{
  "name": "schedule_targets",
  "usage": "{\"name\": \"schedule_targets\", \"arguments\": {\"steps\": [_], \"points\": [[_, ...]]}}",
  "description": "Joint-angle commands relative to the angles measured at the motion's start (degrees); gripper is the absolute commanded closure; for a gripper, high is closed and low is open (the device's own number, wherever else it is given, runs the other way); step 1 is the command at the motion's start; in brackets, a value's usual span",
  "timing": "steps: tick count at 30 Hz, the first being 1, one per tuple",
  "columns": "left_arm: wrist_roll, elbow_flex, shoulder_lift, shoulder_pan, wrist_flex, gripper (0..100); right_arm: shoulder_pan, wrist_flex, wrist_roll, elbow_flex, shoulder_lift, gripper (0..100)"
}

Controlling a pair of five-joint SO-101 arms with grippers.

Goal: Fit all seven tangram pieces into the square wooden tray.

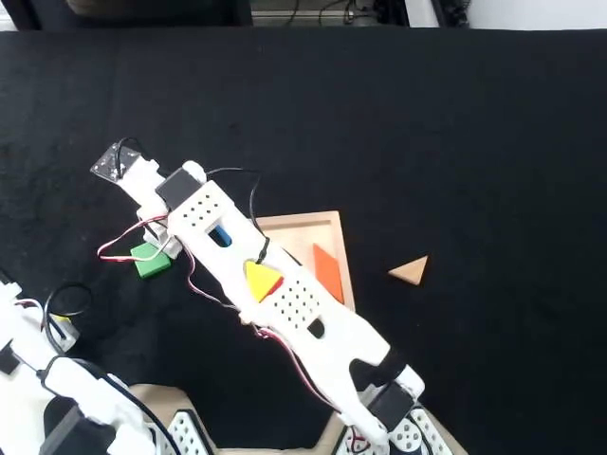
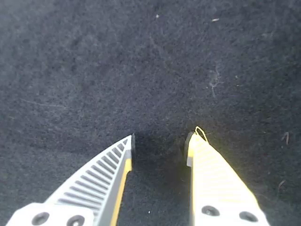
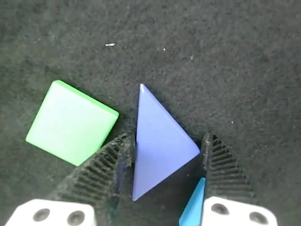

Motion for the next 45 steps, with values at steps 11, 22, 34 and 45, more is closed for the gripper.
{"name": "schedule_targets", "arguments": {"steps": [11, 22, 34, 45], "points": [[0.4, 0.0, -1.1, 0.7, -0.5, 80, 0.5, -0.8, -0.6, -2.2, -0.4, 94.3], [0.4, 0.0, -1.1, 0.7, -0.5, 80, 0.6, -1.1, -0.5, -2.3, -0.4, 98.6], [0.4, 0.0, -1.1, 0.7, -0.5, 80, 2.5, 6.6, -0.6, -13.2, -3.0, 98.7], [0.4, 0.0, -1.1, 0.7, -0.5, 80, 11.5, 9.2, 3.9, 2.9, -24.9, 98.7]]}}
